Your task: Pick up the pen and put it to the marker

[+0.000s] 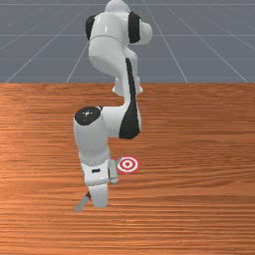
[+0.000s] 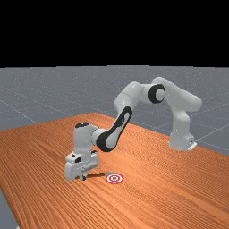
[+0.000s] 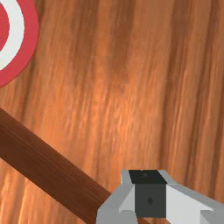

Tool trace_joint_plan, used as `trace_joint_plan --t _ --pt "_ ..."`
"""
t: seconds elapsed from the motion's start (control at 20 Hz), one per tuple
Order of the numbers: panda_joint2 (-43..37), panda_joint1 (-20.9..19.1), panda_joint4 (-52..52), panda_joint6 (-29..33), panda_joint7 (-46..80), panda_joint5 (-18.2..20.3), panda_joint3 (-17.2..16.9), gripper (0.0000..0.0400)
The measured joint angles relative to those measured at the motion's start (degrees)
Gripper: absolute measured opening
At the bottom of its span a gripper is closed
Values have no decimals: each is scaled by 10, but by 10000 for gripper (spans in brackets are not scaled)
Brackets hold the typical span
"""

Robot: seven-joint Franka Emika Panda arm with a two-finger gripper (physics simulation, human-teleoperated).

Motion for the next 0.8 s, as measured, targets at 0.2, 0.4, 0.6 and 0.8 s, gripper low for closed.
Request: trace_joint_plan --t 0.2,0.4,0.6,0.8 --pt "12 -30 24 -17 -40 10 13 0" --pt "-31 -34 -60 26 -33 7 5 0" --pt "-54 -38 -97 37 -35 9 7 0" --pt "-50 -50 -85 30 -48 12 10 0"
